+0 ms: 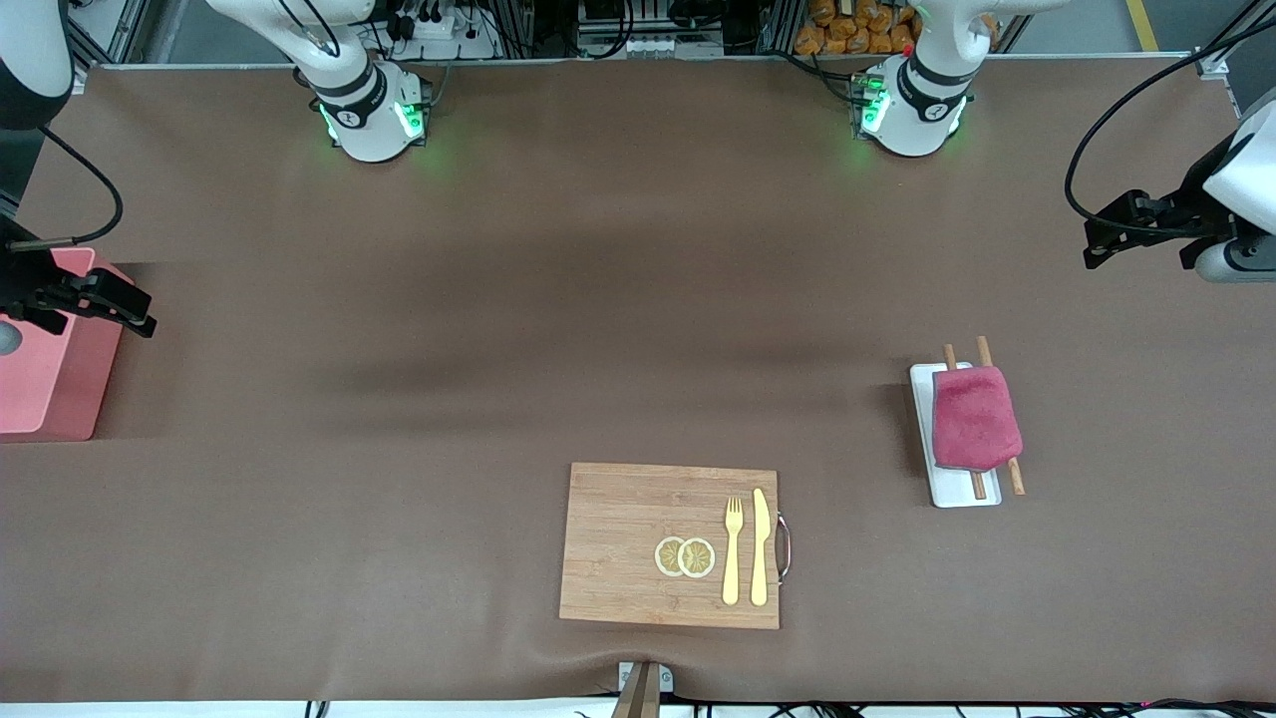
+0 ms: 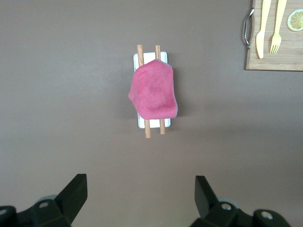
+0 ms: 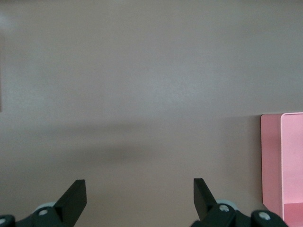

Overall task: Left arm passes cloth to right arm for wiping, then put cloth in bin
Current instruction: 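Lower the left gripper onto the pink cloth on the white tray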

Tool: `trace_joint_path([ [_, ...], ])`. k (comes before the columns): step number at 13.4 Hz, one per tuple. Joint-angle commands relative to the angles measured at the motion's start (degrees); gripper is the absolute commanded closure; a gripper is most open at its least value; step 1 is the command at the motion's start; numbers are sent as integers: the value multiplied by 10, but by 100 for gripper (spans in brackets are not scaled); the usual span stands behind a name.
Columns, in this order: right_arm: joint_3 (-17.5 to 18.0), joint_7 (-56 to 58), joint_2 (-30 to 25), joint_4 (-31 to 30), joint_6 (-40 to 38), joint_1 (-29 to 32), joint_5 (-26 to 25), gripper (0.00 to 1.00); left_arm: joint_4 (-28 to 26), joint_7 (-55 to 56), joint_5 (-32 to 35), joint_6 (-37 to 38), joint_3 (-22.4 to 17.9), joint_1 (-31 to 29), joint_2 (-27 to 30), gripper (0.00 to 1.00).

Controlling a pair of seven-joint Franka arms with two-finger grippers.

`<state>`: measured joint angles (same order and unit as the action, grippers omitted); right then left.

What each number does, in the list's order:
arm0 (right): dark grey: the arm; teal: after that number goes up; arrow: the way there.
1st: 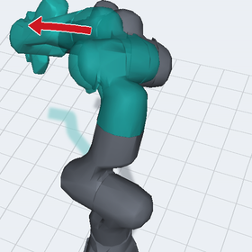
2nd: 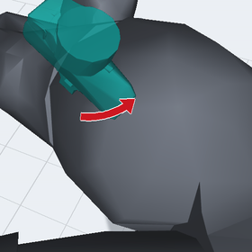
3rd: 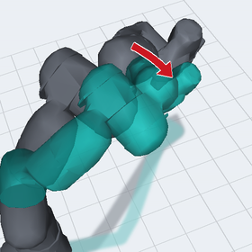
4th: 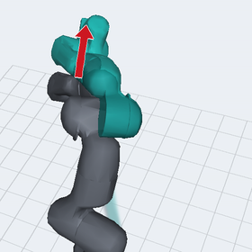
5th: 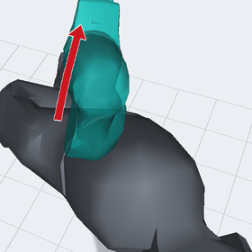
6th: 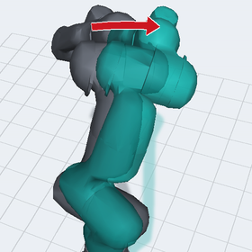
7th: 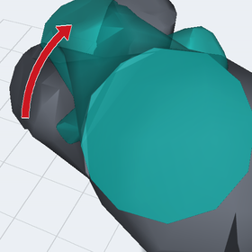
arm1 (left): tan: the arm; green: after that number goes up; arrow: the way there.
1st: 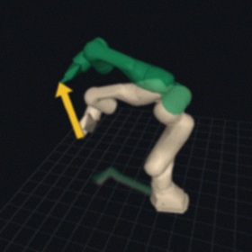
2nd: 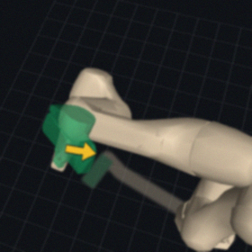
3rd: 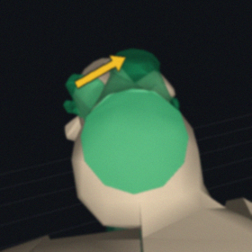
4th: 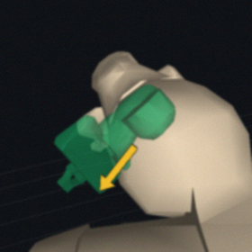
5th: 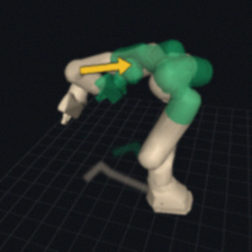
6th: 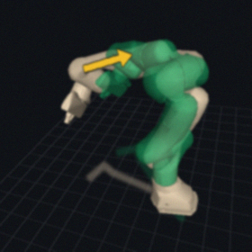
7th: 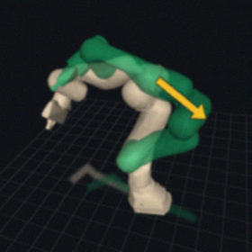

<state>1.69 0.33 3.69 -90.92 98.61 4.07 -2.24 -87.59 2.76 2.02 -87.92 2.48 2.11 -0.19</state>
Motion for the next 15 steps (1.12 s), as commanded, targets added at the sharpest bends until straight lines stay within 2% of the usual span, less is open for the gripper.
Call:
trace_joint_path([
  [1,4,-5,-13,-13,4,7,0,0,6,8,-8,11,-2,-2,5,0],
  [4,5,-4,-11,-13,7,8,0,0,6,7,-9,11,-3,-3,1,0],
  [8,4,3,-9,-12,5,9,0,0,5,-2,-17,-7,-3,-7,-35,0],
  [15,4,3,-4,-12,6,10,0,0,-14,8,-7,-120,-3,-10,-153,0],
])
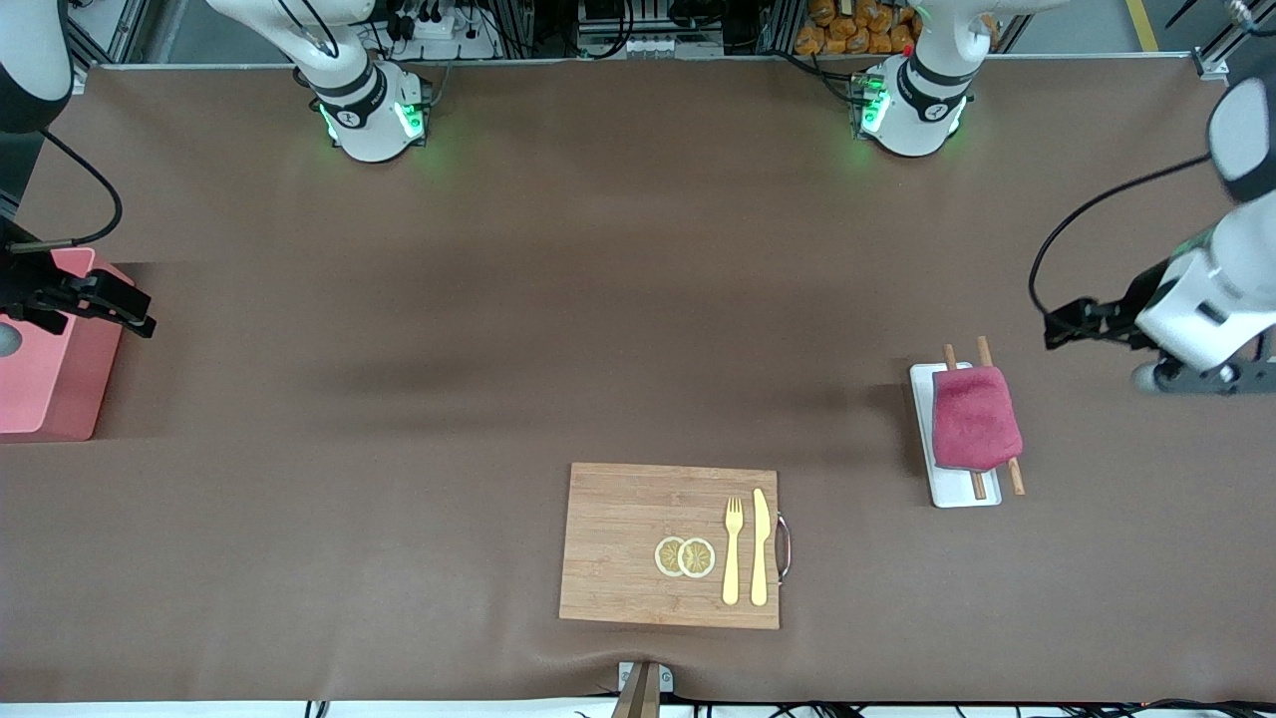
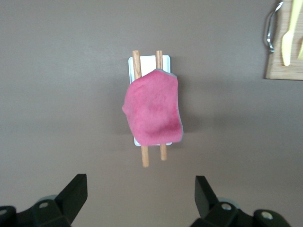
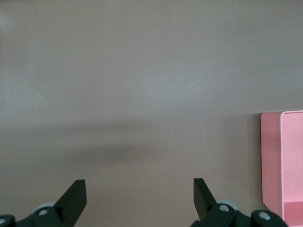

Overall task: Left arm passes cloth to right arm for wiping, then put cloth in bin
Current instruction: 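Lower the left gripper onto the pink cloth on the white tray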

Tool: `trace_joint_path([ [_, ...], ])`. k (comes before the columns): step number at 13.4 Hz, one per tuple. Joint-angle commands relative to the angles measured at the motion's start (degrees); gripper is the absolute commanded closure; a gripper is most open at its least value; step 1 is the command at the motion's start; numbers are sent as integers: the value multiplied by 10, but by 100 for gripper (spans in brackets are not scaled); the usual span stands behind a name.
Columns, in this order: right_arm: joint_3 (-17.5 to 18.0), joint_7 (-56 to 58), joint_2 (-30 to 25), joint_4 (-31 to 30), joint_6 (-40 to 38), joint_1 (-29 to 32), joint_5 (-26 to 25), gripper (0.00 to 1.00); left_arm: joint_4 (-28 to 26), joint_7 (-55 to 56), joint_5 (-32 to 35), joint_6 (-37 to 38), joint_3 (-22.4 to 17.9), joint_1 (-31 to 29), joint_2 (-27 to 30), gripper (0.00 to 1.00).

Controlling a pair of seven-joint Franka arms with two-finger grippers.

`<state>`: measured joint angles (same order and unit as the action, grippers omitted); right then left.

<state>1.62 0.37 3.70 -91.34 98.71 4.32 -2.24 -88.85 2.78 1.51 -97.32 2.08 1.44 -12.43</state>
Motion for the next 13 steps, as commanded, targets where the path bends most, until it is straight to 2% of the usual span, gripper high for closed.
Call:
trace_joint_path([
  [1,5,2,-5,-8,5,8,0,0,-12,7,-2,-45,1,-3,-43,0],
  [4,5,2,-5,-8,4,8,0,0,-43,9,-1,-74,0,-4,-57,3],
  [10,5,2,0,-8,5,8,0,0,-75,10,-1,-143,0,-20,-111,40],
  [11,4,2,1,-8,5,8,0,0,-75,10,-2,-148,0,-21,-120,44],
  [13,4,2,1,-8,5,8,0,0,-75,11,-2,-151,0,-23,-131,47],
])
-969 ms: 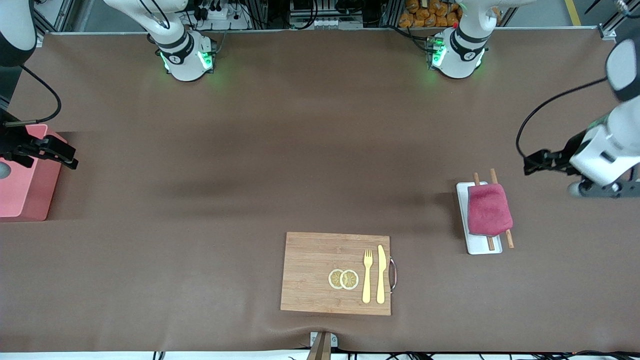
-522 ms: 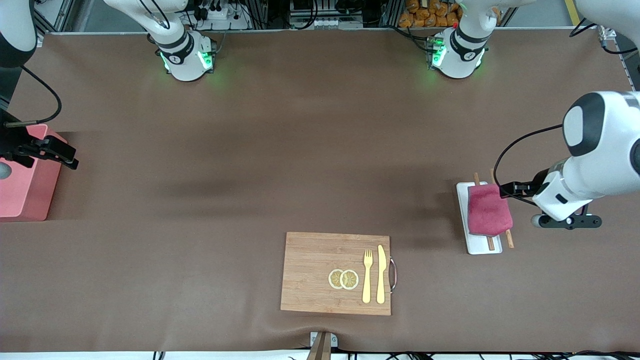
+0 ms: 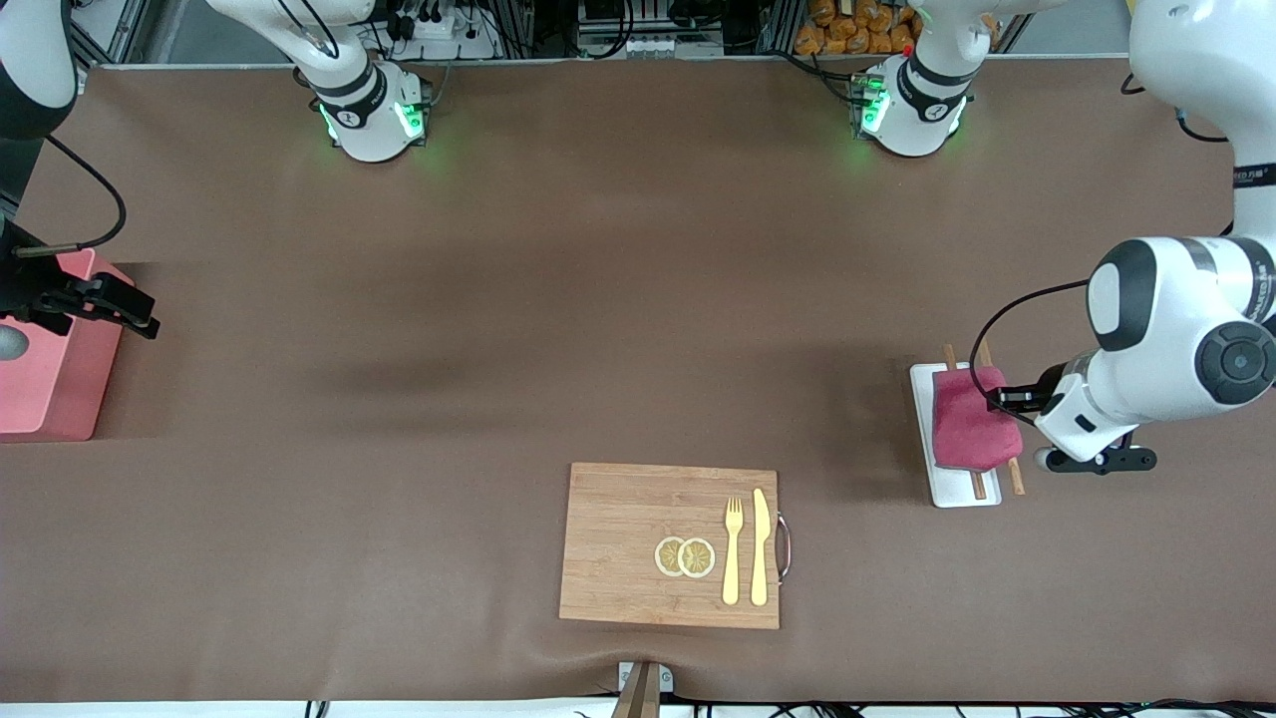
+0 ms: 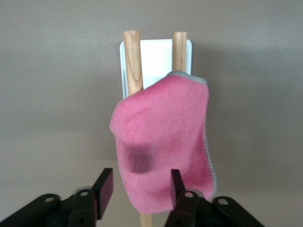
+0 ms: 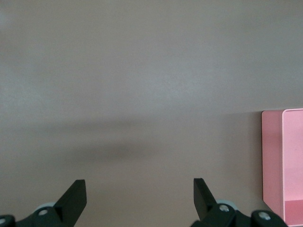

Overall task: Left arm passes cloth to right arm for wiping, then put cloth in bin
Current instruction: 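Lower the left gripper onto the pink cloth on the white tray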

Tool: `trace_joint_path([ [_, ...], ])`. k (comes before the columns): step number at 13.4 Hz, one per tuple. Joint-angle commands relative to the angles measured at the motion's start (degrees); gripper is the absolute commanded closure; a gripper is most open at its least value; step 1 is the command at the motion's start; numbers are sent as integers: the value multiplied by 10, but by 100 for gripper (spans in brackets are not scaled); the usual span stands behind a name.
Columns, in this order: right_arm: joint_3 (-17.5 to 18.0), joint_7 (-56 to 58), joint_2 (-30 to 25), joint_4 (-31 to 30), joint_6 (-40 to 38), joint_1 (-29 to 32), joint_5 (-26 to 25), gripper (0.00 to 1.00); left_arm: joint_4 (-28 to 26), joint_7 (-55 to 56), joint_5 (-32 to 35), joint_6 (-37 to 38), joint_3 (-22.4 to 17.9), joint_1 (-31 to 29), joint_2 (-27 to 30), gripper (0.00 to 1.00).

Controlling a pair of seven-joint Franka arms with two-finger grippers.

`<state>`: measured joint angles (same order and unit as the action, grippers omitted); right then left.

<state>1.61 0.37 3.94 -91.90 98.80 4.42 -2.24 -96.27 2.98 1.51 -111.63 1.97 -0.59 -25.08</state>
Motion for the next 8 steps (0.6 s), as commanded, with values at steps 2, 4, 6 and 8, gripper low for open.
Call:
trace_joint_path([
  [2,5,2,-1,-2,4,7,0,0,-1,10,-2,-8,1,-4,-8,47],
  [4,5,2,-1,-2,4,7,0,0,0,19,-2,-10,1,-4,-16,47],
  [6,5,2,-1,-2,3,7,0,0,-1,26,-2,-13,1,-4,-16,50],
  [8,5,2,-2,-2,3,7,0,0,0,26,-3,-13,1,-4,-22,54],
])
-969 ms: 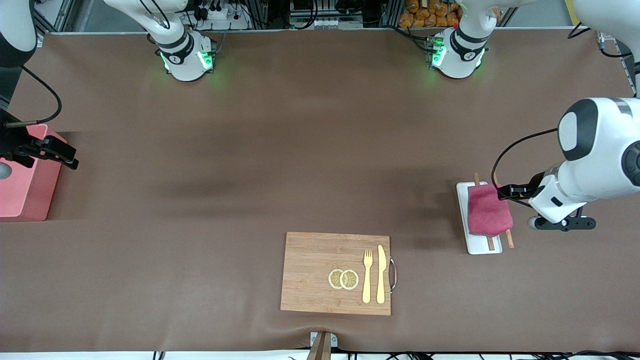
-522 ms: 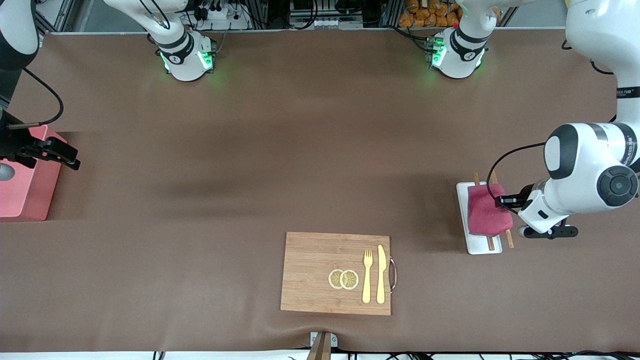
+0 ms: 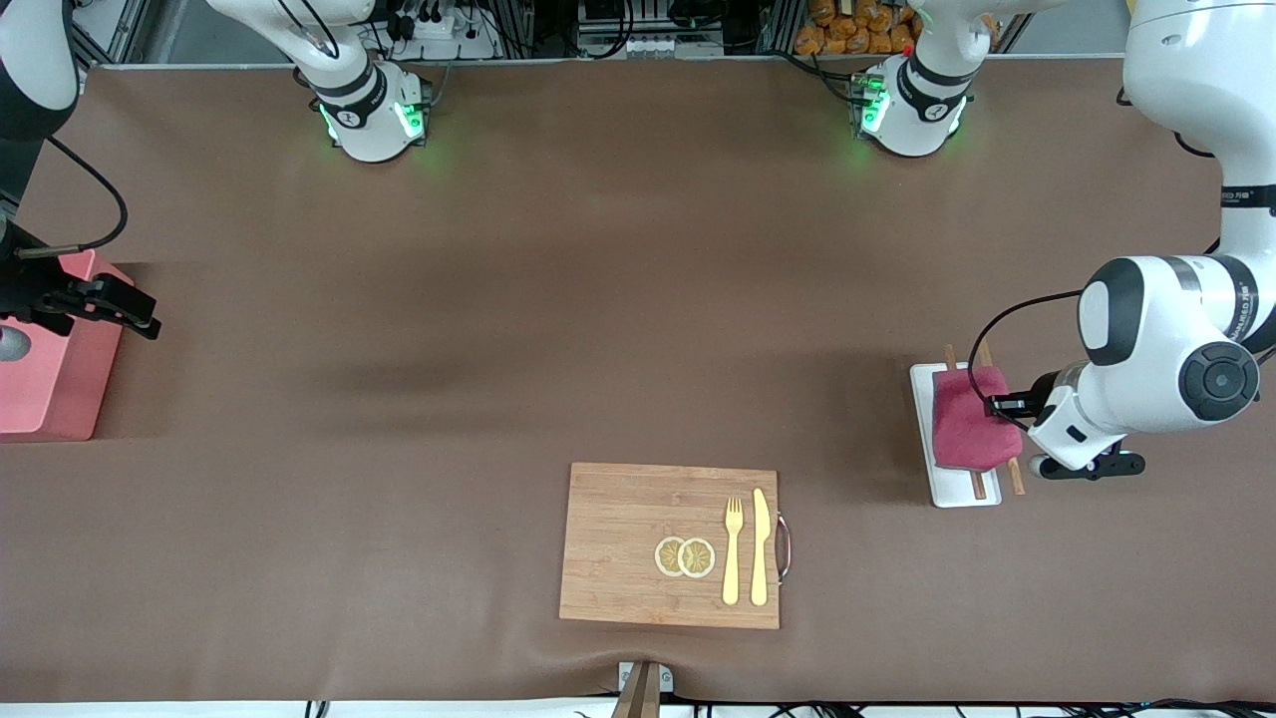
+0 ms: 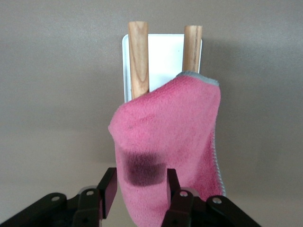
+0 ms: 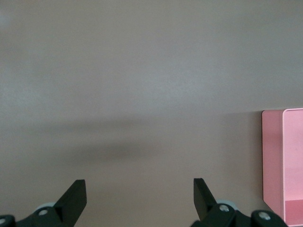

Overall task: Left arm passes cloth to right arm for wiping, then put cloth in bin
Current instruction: 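Close the left gripper on the pink cloth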

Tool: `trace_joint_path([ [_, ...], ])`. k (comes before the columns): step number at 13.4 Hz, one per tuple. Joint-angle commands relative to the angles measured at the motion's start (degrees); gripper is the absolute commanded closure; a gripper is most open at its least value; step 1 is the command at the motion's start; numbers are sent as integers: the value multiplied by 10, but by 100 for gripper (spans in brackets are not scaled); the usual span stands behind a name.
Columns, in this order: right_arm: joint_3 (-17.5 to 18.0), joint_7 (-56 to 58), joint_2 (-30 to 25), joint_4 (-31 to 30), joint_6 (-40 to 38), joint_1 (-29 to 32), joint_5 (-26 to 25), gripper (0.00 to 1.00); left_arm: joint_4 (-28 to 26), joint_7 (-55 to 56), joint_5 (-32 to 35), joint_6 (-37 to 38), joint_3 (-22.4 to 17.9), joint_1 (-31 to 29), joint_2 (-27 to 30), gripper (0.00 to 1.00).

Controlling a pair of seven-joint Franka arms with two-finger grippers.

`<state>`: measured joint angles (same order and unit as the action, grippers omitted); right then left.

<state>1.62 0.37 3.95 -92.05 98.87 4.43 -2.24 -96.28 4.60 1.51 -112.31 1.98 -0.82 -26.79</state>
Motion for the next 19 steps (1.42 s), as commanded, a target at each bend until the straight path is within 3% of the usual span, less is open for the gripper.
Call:
trace_joint_path([
  [1,5,2,-2,-1,2,7,0,0,0,9,-3,-6,2,-1,-5,57],
  [12,4,2,0,-1,4,10,0,0,0,9,-3,-6,2,-2,-4,86],
  [15,4,2,1,-1,4,12,0,0,0,9,-3,-6,2,-2,-2,100],
  [19,4,3,4,4,4,13,-7,0,0,9,-5,3,3,-1,8,100],
])
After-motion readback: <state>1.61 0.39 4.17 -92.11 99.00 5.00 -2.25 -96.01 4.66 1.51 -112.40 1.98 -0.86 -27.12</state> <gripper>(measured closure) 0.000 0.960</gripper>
